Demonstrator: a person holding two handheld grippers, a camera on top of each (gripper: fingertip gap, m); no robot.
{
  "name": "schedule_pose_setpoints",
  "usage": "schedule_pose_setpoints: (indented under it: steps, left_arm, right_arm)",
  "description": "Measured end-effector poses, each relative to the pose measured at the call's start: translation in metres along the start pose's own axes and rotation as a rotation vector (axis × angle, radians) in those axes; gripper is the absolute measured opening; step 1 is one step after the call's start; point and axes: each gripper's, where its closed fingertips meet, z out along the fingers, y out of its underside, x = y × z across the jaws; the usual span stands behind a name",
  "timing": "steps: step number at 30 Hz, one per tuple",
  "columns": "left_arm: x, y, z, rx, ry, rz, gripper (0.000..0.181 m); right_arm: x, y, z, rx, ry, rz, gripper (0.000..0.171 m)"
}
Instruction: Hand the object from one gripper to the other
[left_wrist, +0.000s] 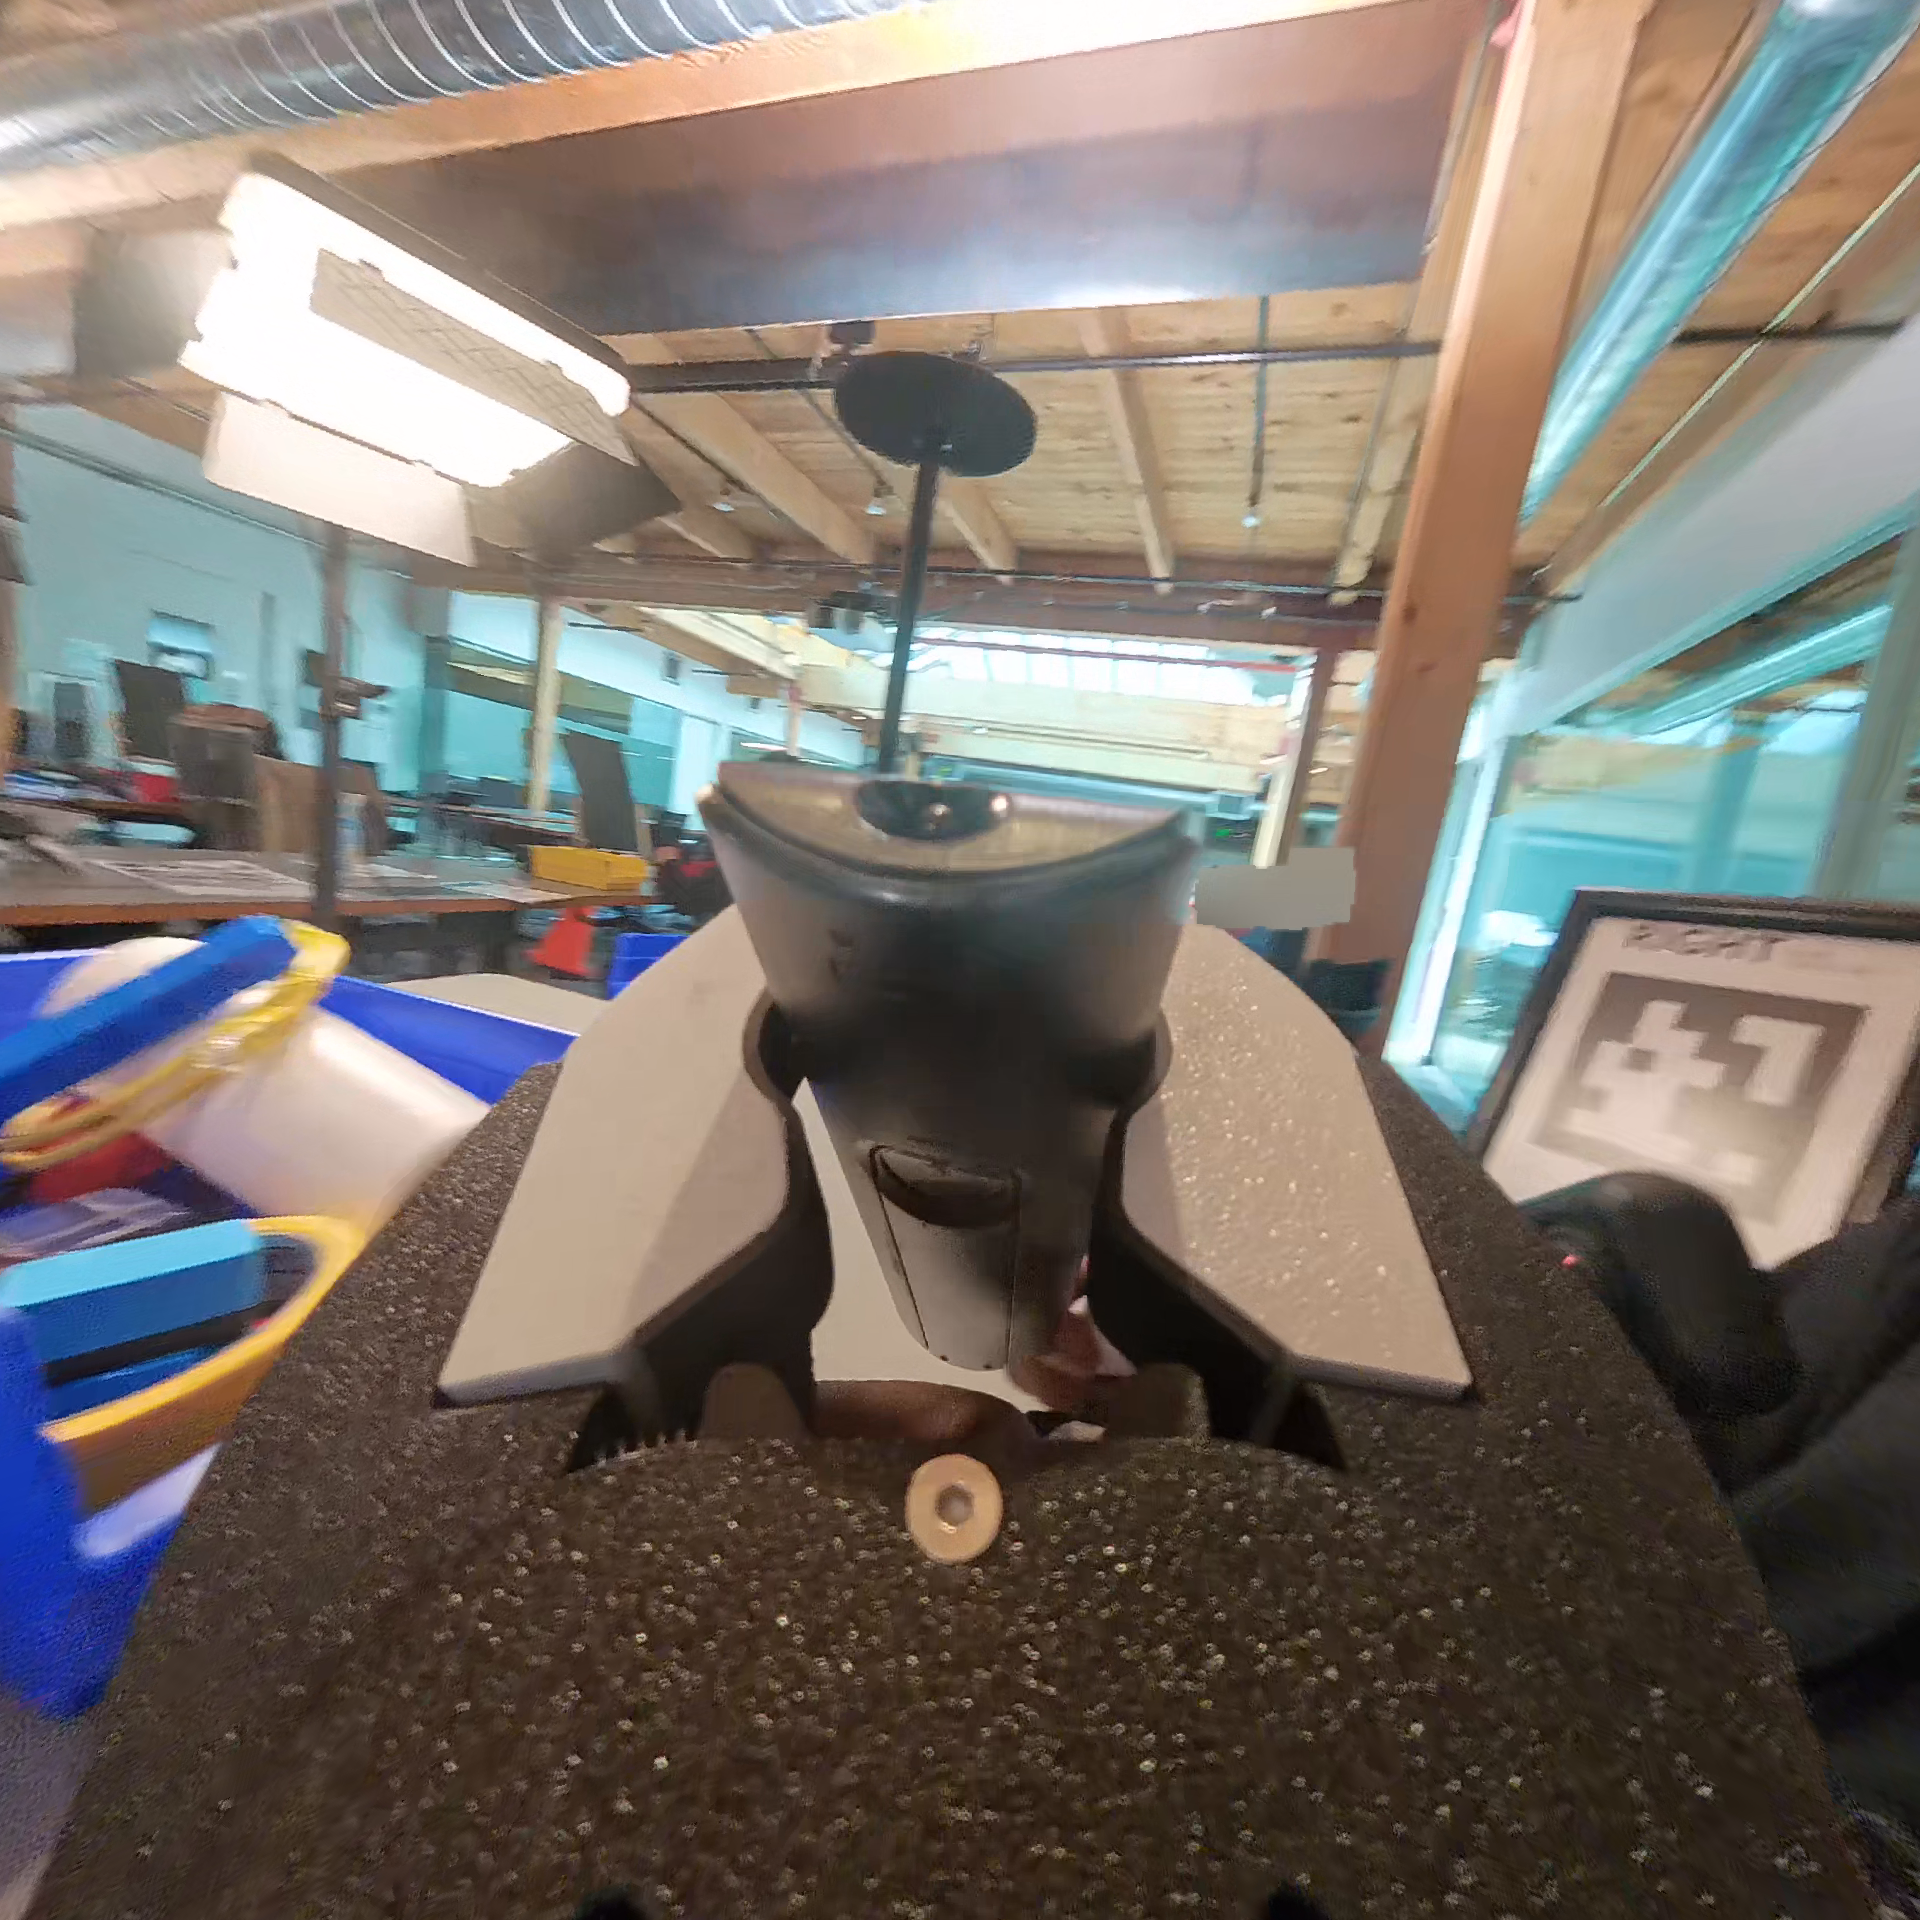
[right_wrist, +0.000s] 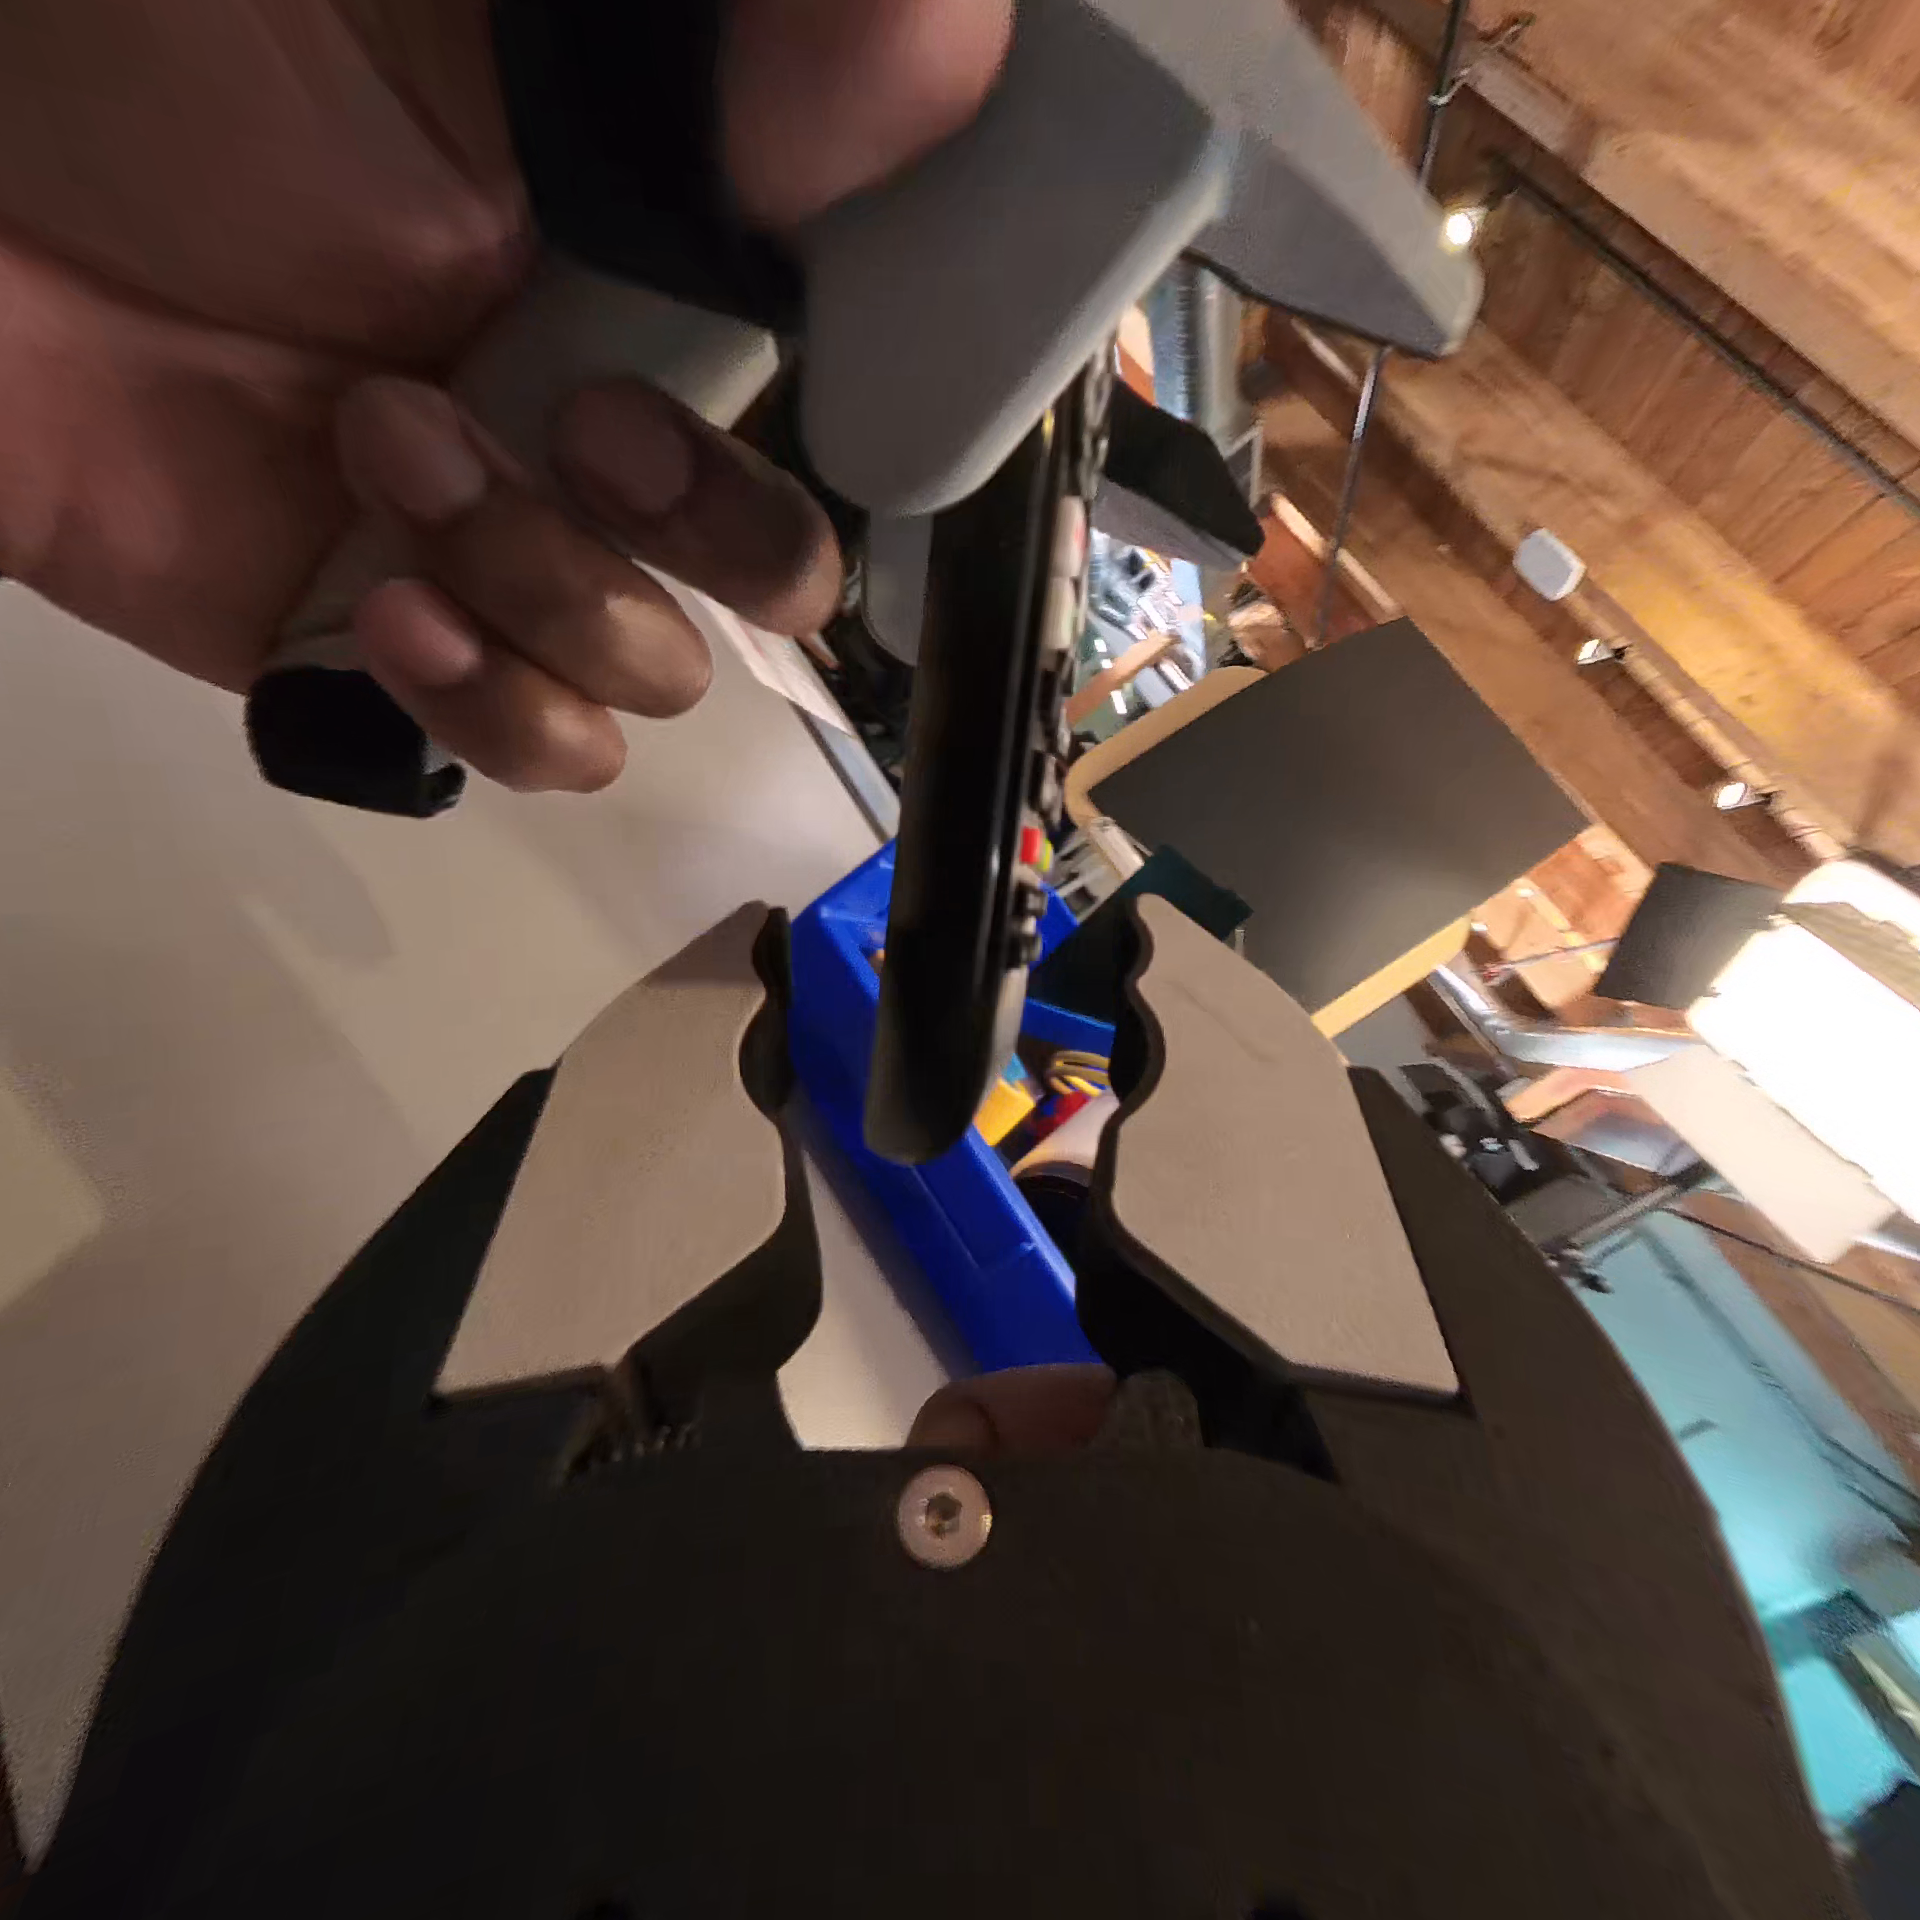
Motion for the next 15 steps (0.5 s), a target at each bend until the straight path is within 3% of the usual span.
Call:
schedule_pose_setpoints:
  steps: [8,15]
  left_arm:
    - [0.023,0.023,0.010,-0.047,0.236,-0.384,0.061]
    - [0.017,0.018,0.004,-0.007,0.331,-0.588,0.061]
  right_arm:
    - [-0.002,-0.023,-0.011,0.158,0.049,-0.099,0.053]
    - [-0.006,-0.031,-0.017,0.226,0.028,-0.101,0.053]
